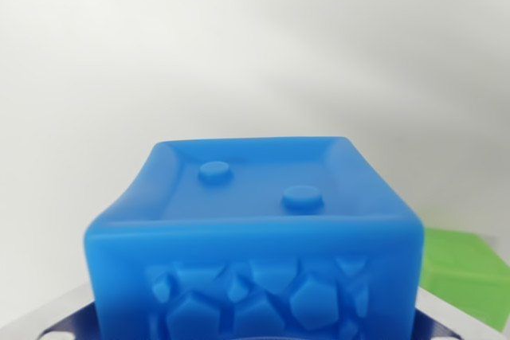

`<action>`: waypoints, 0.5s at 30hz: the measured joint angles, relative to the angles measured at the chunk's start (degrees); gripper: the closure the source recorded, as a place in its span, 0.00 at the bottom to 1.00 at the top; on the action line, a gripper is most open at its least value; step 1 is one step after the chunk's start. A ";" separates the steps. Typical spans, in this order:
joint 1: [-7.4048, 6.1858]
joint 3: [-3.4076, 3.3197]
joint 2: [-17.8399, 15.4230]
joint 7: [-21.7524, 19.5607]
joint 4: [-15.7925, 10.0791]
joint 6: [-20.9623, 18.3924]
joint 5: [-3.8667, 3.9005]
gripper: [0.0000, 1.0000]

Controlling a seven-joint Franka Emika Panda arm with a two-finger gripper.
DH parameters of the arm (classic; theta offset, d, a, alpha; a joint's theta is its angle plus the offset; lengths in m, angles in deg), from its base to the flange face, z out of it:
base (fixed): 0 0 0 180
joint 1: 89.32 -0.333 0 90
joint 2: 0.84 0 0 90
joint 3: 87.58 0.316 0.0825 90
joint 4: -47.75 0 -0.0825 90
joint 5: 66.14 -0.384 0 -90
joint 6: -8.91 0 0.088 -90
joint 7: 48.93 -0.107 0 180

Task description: Stack cube

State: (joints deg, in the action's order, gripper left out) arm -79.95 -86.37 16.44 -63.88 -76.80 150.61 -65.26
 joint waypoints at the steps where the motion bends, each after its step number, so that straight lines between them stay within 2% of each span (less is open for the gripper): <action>1: 0.09 -0.01 -0.02 0.08 -0.02 0.00 -0.01 1.00; 15: 2.48 -0.49 -0.43 2.13 -0.35 0.00 -0.28 1.00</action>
State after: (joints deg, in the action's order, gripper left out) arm -77.47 -86.87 16.01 -61.75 -77.15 150.61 -65.54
